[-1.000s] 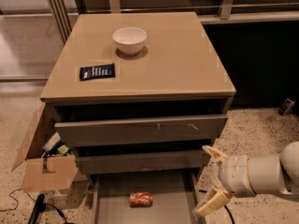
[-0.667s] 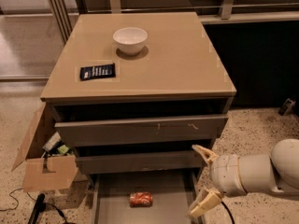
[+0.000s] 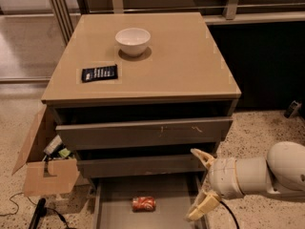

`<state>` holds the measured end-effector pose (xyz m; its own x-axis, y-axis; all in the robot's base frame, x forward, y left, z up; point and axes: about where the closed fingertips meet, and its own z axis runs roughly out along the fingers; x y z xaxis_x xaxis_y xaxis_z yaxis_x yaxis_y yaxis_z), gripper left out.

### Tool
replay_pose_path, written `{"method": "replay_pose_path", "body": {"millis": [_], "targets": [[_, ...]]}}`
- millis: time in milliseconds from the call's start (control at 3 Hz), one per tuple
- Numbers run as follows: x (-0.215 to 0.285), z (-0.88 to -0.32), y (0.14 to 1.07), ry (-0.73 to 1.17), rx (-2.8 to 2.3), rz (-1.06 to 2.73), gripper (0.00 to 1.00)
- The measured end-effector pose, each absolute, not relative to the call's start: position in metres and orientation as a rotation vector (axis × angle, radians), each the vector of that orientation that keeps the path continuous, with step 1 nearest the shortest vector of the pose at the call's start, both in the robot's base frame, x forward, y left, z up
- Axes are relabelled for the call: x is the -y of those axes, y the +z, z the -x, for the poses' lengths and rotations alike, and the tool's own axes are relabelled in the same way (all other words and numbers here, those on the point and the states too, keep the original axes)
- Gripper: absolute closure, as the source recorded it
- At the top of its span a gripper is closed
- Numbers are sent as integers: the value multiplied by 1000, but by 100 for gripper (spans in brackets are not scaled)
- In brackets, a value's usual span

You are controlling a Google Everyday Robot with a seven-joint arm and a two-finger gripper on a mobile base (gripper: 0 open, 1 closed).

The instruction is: Pick coke can from bottom drawer and place on counter

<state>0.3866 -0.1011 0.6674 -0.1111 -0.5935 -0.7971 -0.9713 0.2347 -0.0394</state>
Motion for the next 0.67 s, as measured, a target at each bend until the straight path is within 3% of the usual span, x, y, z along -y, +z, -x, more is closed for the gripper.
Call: {"method": "replay_pose_path", "body": {"millis": [667], "targets": [[70,-399,564,708,-1820,1430,0]]}}
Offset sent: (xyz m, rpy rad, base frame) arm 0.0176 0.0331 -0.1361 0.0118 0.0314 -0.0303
